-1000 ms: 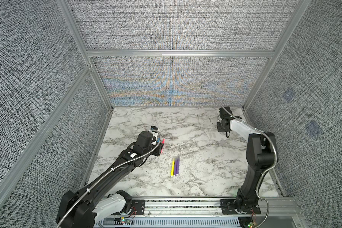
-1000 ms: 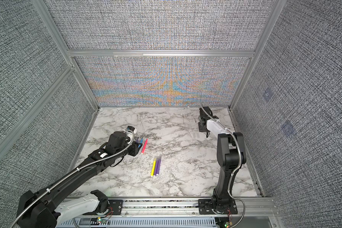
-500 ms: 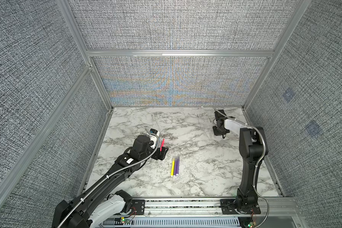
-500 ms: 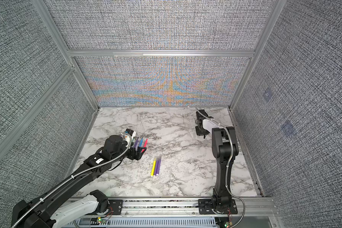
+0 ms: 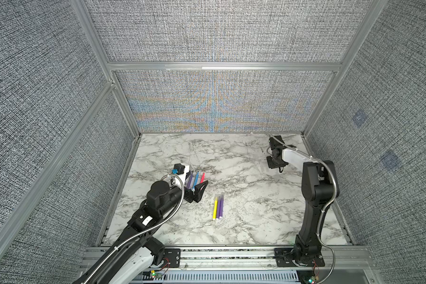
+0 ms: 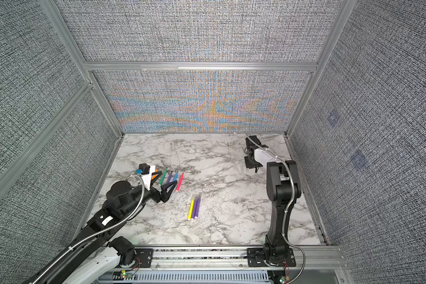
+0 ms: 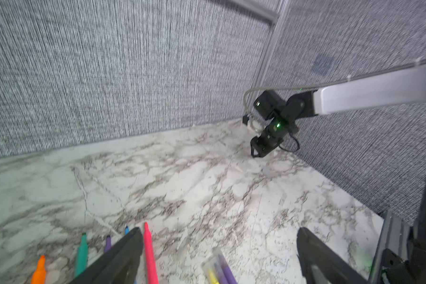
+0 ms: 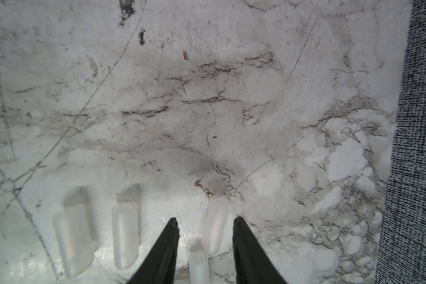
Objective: Remove pen caps from pens
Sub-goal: Place the pen cap at the top-right of the table, then pick up the pen from the center of the table.
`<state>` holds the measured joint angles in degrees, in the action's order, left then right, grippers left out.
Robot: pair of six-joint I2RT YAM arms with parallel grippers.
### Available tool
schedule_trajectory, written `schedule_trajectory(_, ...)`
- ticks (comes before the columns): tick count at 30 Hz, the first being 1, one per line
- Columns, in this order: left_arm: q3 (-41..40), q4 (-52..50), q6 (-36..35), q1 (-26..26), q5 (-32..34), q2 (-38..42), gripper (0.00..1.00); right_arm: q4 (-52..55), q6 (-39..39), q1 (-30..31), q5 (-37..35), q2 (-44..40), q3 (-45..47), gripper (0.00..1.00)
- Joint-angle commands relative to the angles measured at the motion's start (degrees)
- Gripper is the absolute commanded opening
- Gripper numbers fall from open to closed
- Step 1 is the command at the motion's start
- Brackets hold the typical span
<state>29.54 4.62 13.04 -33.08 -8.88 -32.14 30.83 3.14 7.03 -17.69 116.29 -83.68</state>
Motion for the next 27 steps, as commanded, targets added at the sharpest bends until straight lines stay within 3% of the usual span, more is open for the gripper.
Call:
schedule_trajectory(1, -4.4, 16.4, 4.8, 0.0, -2.7, 5.0, 0.97, -0.3, -0.4, 0.3, 0.9, -0.6, 0.1, 0.43)
schedule_trajectory(4, -12.1, 31.9, 6.8, 0.0, -0.2, 10.2, 0.97, -0.1, -0.4, 1.4, 0.6, -1.6, 0.0, 0.43)
schedule_trajectory(8, -13.6, 36.3, 2.9, 0.1, -5.0, 11.5, 0.97, -1.2, -0.3, 3.0, 1.5, -6.3, 1.9, 0.44)
schedule_trajectory(10, -13.8, 38.2, 5.8, 0.1, -6.4, 10.2, 0.97, -2.7, 0.1, 3.5, 3.9, -10.2, 4.1, 0.44)
schedule_trajectory(13, -8.0, 23.2, 4.1, 0.0, -5.4, 7.2, 0.94, -5.4, 0.9, 4.5, 8.1, -17.3, 8.3, 0.44)
schedule_trajectory(15, -2.7, 9.4, 3.3, 0.1, -2.6, 3.6, 0.84, -7.8, 1.6, 6.0, 11.3, -23.1, 11.9, 0.44)
schedule_trajectory(19, 1.1, -6.2, 5.8, -0.2, 2.0, -2.7, 0.68, -12.0, 3.0, 9.0, 15.0, -34.0, 19.3, 0.44)
schedule_trajectory(21, 1.2, -11.0, 6.0, -3.0, 6.5, -5.1, 0.63, -13.5, 4.0, 10.4, 14.1, -40.4, 23.9, 0.44)
schedule_trajectory(24, 0.9, -15.3, 7.4, -10.5, 20.0, -9.1, 0.62, -13.5, 5.5, 11.1, 11.6, -49.9, 29.4, 0.44)
schedule_trajectory(27, 0.9, -18.4, 9.3, -15.0, 25.3, -15.0, 0.6, -12.3, 6.9, 11.3, 10.1, -58.1, 32.1, 0.45)
